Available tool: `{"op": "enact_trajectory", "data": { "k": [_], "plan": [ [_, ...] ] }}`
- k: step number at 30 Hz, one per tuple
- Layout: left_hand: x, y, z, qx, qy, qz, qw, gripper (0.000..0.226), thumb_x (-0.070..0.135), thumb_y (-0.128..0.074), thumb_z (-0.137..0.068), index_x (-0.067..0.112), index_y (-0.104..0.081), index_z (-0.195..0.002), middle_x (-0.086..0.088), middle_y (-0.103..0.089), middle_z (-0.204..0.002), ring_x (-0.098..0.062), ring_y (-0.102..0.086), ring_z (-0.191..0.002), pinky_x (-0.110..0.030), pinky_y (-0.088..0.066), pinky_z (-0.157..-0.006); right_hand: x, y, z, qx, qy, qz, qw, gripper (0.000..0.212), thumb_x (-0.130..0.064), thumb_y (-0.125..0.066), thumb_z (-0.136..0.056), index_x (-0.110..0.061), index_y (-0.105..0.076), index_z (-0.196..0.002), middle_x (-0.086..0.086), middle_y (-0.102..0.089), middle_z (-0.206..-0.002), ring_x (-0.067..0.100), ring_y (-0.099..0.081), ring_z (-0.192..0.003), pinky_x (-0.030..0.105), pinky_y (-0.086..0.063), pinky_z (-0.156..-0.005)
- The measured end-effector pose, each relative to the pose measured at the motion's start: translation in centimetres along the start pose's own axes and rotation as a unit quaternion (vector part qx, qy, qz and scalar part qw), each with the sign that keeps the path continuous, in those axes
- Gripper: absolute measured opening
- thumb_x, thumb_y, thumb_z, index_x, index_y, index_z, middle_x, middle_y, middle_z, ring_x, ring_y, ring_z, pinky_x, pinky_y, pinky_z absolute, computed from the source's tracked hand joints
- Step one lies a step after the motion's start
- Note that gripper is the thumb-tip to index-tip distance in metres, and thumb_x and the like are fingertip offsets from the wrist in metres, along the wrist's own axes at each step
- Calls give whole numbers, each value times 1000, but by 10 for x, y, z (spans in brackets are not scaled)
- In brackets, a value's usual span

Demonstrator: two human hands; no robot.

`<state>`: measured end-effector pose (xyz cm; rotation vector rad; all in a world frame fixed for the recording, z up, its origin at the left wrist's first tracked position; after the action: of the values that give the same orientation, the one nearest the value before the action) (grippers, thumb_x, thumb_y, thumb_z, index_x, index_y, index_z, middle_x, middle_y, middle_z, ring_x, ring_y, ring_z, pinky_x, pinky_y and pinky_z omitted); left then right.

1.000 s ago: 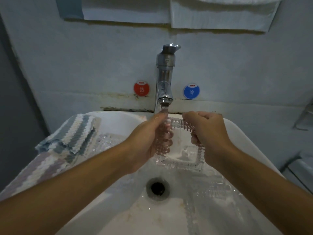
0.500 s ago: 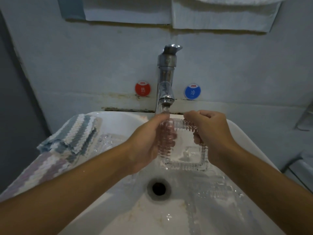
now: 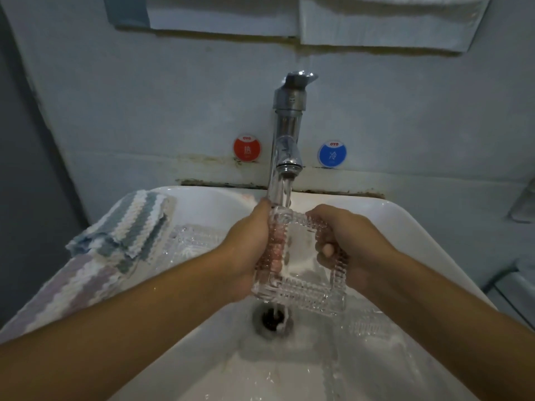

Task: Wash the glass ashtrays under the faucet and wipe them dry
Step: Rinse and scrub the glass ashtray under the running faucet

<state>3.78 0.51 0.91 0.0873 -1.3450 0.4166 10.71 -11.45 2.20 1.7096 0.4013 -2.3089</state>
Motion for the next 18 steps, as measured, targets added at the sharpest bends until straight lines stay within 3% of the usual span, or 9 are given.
{"op": "enact_trajectory", "data": {
  "k": [3,9,14,18],
  "plan": [
    [-4,-1,-1,-30,31,42,998,56,59,-40,-100,18,-50,-63,1,-50,-50,-12,-42,-37,-20,-33,-38,0,1,0,9,-6,-3,1000,16,-12,-65,-88,-9,-54,-76,2,-41,-49,12,-34,-33,20,-30,-38],
    [-2,-14,-2,-19,-61,-61,996,57,61,-28,-100,18,-56,-76,7,-51,-54,-9,-41,-47,-19,-34,-43,-7,13,-3,82,27,-29,996,19,-11,-65,-86,-10,-54,-71,3,-43,-49,12,-35,-35,23,-30,-41],
    [0,-8,-3,-16,-60,-43,997,63,64,-27,-99,18,-44,-60,4,-41,-46,-11,-35,-39,-21,-31,-38,-7,7,2,71,50,-25,996,20,-10,-65,-86,-9,-54,-69,5,-43,-51,13,-35,-36,26,-29,-44],
    [-3,-1,-5,-50,-12,1,999,69,69,-29,-97,20,-44,-51,2,-41,-45,-13,-34,-39,-24,-27,-45,-5,1,4,53,51,-4,997,20,-13,-66,-87,-9,-57,-71,4,-44,-47,13,-36,-35,26,-30,-42]
  ]
}}
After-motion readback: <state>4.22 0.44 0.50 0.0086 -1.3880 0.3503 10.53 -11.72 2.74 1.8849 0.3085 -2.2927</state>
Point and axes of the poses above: each hand's wrist, its own z-axis away from the middle knuckle, its own y-axis out of the back of the hand, x = y × z, the point moved 4 cm from there along -z, towards the middle knuckle
